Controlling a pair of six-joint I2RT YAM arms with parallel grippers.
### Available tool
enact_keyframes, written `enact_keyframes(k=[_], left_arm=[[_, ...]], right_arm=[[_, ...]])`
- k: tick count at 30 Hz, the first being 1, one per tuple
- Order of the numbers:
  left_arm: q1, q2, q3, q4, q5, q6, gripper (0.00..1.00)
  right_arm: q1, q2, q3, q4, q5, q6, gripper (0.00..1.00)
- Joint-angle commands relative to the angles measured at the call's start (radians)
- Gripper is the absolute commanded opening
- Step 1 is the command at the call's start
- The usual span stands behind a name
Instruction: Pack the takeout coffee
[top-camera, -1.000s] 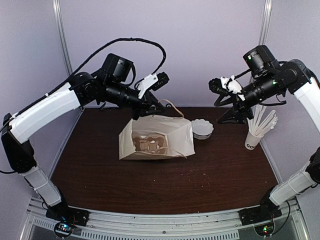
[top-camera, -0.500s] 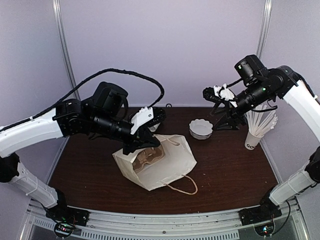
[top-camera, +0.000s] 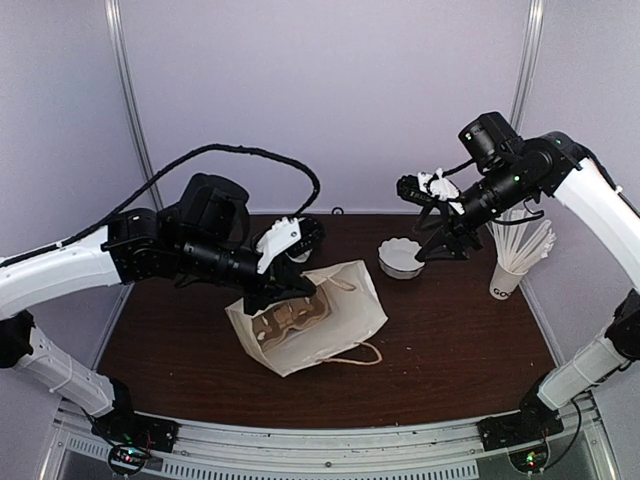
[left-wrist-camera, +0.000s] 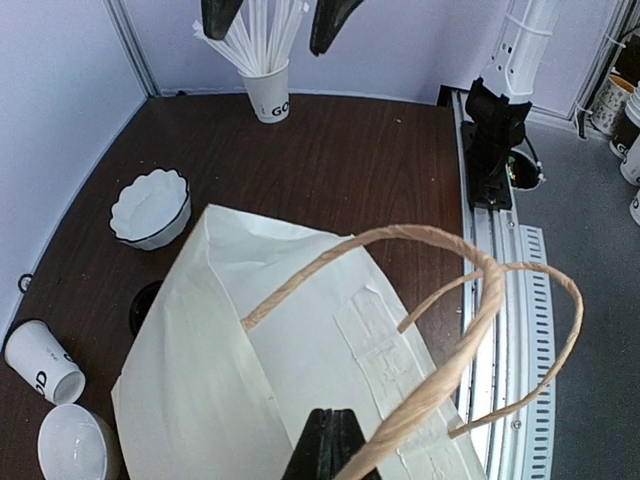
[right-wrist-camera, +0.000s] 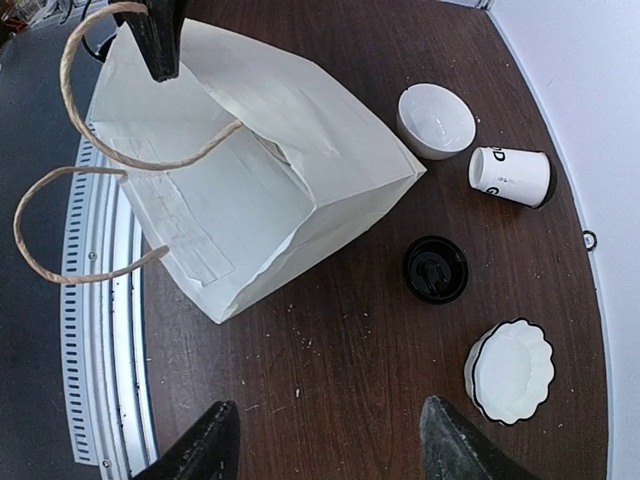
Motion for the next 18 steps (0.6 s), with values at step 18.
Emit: enact_keyframes(k=[18], left_arm=[[0.332,-0.044,0.144,-0.264,0.097,-0.178,0.0]], right_arm=[[-0.099,0.111,-0.046,0.16,0.037,0.155,0.62]])
